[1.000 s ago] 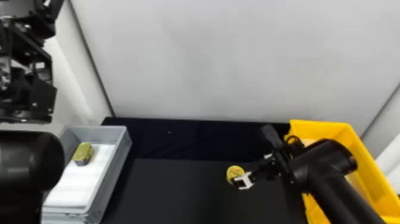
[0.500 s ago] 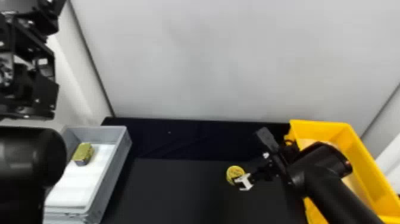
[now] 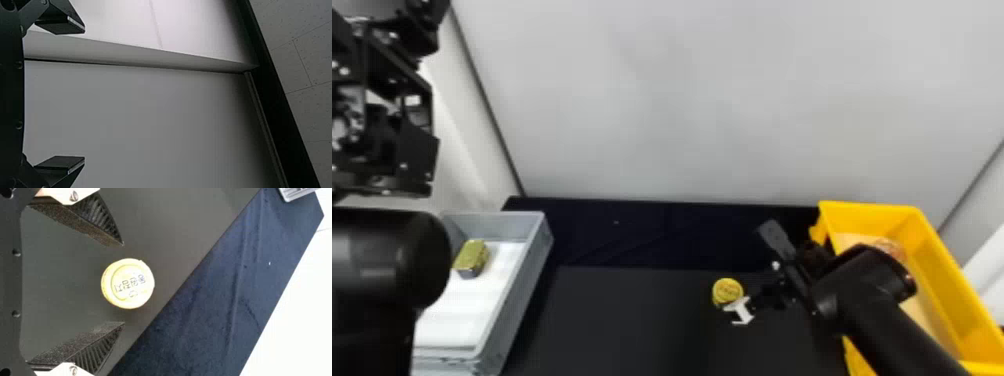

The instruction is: Pick up the round yellow can and place it in the yellow rectangular box

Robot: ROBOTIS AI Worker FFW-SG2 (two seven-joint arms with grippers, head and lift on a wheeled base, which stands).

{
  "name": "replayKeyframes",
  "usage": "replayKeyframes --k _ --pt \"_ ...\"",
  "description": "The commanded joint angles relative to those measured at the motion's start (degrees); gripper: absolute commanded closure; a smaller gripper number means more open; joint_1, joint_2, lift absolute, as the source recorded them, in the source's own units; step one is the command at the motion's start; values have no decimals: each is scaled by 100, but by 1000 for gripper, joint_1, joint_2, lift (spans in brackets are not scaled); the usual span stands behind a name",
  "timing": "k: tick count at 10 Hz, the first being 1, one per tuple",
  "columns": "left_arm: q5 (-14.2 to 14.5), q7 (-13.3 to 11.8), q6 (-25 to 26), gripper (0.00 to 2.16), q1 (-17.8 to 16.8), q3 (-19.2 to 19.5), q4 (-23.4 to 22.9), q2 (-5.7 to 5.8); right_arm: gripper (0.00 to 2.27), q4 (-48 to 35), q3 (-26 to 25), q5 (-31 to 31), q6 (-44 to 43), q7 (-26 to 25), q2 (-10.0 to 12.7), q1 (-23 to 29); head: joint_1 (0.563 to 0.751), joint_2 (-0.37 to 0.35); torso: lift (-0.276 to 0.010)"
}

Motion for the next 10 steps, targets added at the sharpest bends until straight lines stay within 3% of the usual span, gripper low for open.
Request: replayKeyframes --k 1,5,10 --pt "0 1 -24 111 -21 -25 31 -2 45 224 -42 -53 -230 -152 121 -37 663 54 1" --pt "0 -17 -68 111 -47 -34 40 24 47 400 -121 -123 -406 -513 148 -37 663 54 1" --pt "0 -43 -147 113 -56 -34 75 42 76 787 -253 -246 -678 -785 350 -80 663 54 1"
